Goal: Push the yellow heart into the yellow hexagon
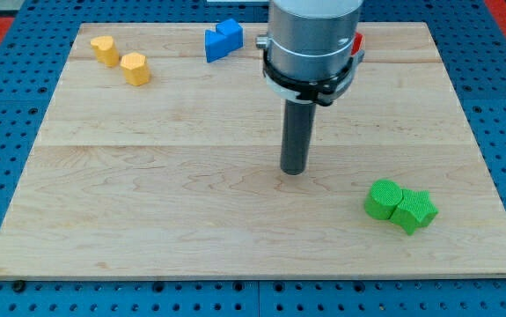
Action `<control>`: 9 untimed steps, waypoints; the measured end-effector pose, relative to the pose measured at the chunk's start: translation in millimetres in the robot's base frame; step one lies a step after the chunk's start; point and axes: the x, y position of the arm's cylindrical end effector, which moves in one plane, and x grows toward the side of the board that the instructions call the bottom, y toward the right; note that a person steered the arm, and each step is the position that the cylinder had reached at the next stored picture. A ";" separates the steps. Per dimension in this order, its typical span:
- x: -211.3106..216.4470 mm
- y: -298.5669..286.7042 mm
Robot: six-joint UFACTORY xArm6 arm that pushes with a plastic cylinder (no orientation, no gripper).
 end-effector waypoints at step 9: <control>-262.5 -317.4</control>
